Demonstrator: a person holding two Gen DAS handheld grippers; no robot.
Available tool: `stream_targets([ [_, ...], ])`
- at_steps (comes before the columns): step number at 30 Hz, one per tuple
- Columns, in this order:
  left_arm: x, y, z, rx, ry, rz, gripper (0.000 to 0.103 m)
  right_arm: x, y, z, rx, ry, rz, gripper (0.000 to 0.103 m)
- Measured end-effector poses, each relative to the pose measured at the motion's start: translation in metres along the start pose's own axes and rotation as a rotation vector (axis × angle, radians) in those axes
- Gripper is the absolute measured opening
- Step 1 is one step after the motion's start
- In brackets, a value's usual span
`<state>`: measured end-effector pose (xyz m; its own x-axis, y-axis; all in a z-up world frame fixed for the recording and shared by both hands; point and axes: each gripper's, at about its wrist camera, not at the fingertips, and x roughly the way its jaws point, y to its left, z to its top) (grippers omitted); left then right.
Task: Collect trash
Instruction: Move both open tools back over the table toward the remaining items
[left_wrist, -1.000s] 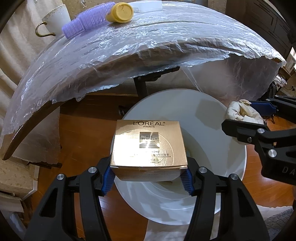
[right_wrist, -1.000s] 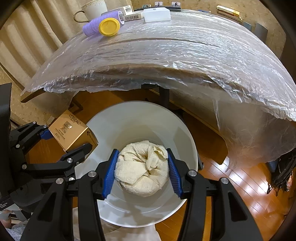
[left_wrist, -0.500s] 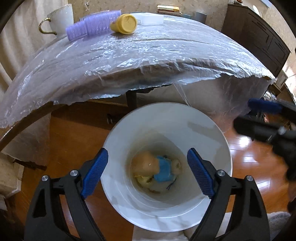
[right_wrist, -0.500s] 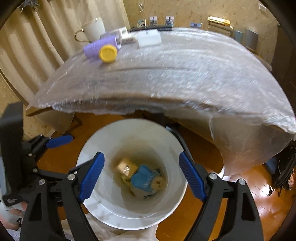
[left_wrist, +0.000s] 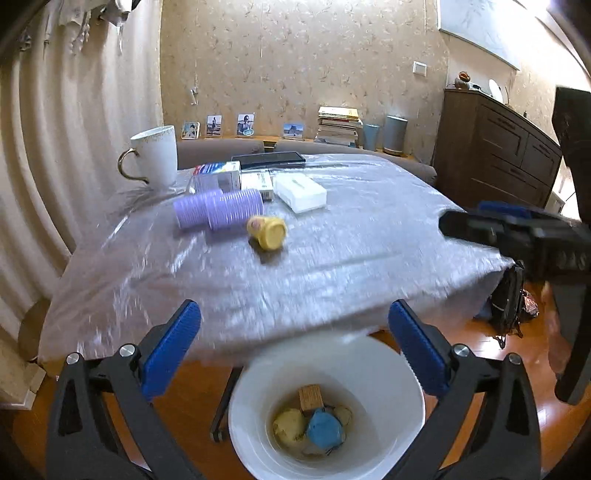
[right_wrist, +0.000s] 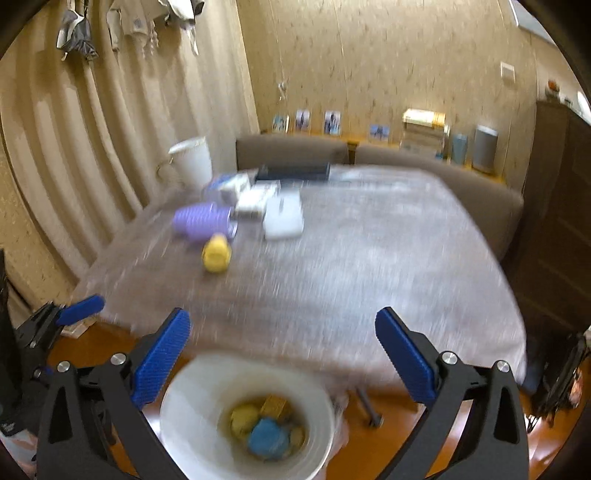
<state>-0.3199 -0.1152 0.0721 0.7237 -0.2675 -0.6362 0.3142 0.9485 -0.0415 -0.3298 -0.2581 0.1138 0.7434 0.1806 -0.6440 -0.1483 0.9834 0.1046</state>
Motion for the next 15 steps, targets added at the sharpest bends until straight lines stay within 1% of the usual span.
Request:
stream_targets([
  [2,0.012,0.006,0.012,-0.006,0.013,0.014,0.102,0.012,-0.002,0.018,-0.008,-0.005,-0.012,0.099],
  [5,0.033,0.013,0.025,-0.009,0.038,0.050,0.102,0.042,-0.001,0.039,-0.022,0.012,-0.019,0.099],
  [8,0.057,0.021,0.032,-0.027,0.078,0.076,0.102,0.083,0.000,0.057,-0.044,0.069,-0.021,0.099],
  [10,0.072,0.025,0.035,-0.038,0.102,0.092,0.102,0.105,-0.001,0.063,-0.050,0.109,-0.022,0.099],
  [15,0.105,0.035,0.044,-0.091,0.147,0.091,0.102,0.159,-0.001,0.073,-0.037,0.194,0.004,0.099],
])
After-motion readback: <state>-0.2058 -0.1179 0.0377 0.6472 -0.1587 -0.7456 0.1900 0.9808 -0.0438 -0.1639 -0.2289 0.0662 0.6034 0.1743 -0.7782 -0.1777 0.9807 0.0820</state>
